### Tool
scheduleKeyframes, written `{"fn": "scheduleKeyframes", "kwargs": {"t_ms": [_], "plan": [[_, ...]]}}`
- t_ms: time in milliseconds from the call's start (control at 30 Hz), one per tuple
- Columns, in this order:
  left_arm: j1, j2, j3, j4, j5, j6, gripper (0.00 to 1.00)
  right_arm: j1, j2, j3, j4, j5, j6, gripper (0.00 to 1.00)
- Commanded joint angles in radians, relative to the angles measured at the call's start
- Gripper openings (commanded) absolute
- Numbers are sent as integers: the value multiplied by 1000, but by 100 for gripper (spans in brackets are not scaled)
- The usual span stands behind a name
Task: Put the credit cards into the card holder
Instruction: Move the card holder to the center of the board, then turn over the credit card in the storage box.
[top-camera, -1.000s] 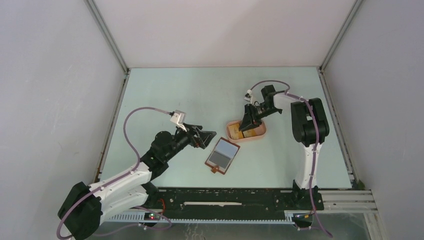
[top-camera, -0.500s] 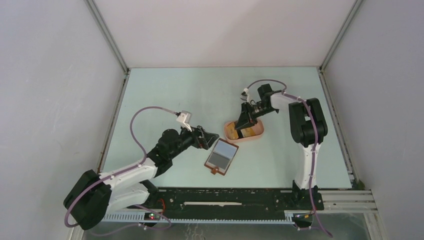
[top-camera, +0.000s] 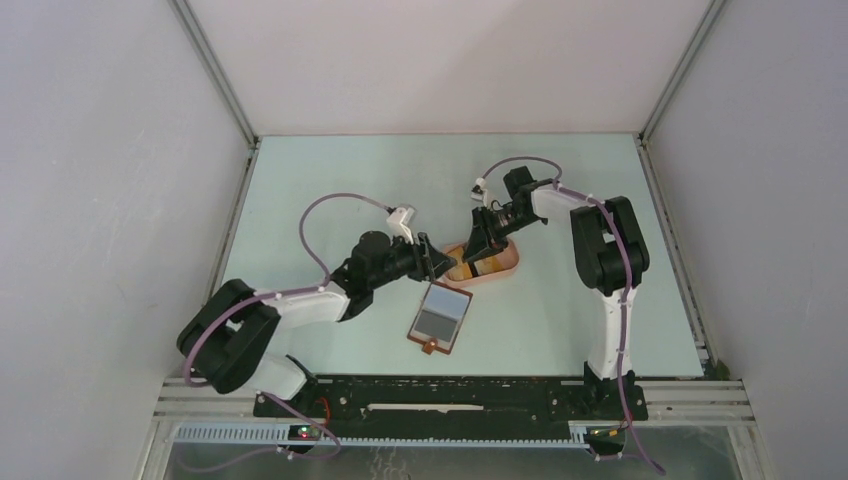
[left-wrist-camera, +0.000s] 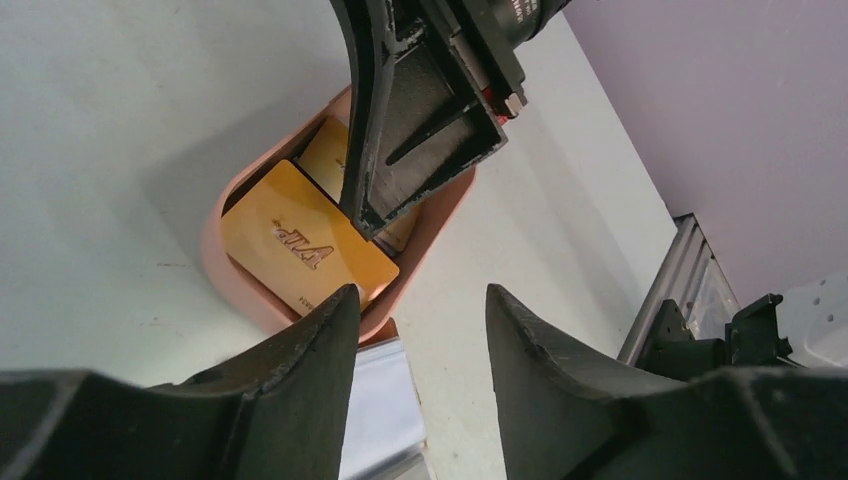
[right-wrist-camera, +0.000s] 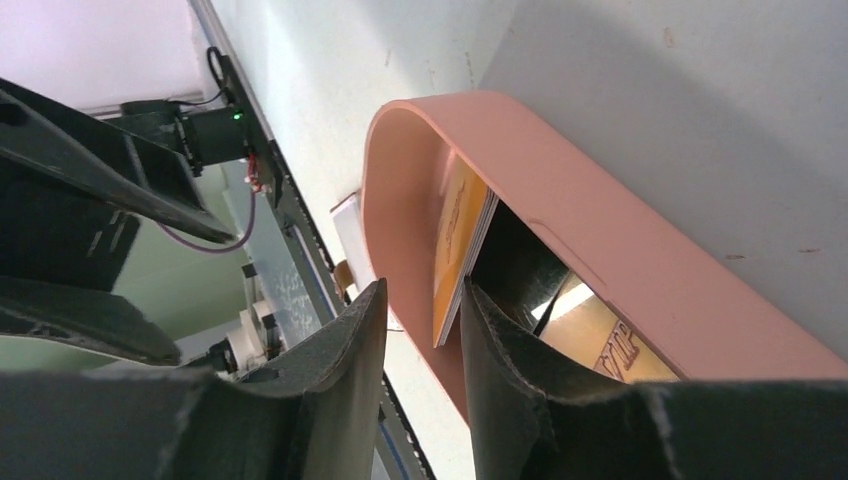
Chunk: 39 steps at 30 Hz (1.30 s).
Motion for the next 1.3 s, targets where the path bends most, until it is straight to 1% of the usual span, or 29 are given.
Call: {"fn": "scheduleKeyframes", "kwargs": {"t_ms": [0, 133, 233, 467, 733, 800, 900, 1067, 1200, 1267], "plan": [[7, 86, 76, 39, 55, -40, 54, 7, 32, 29, -15, -143, -1, 41], [14, 98, 79, 0, -31, -56, 55, 17, 41, 28, -13, -236, 2, 41], [23, 101, 100, -45, -69, -59, 55, 25, 42, 30, -9, -265, 8, 40], [23, 116, 96, -44, -55, -77, 55, 37, 85, 24, 44, -280, 90, 40], [24, 137, 89, -40, -77, -88, 55, 48, 108, 35, 58, -252, 118, 39], [23, 156, 98, -40, -77, -97, 54, 50, 115, 41, 49, -244, 118, 38], [24, 174, 104, -33, -80, -109, 49, 57, 126, 45, 46, -255, 121, 37], [23, 183, 97, -28, -88, -114, 47, 68, 145, 55, 39, -283, 130, 35], [24, 191, 95, -19, -86, -116, 47, 79, 160, 69, 28, -305, 131, 27], [23, 191, 91, -15, -88, -118, 47, 83, 164, 69, 30, -316, 137, 21]]}}
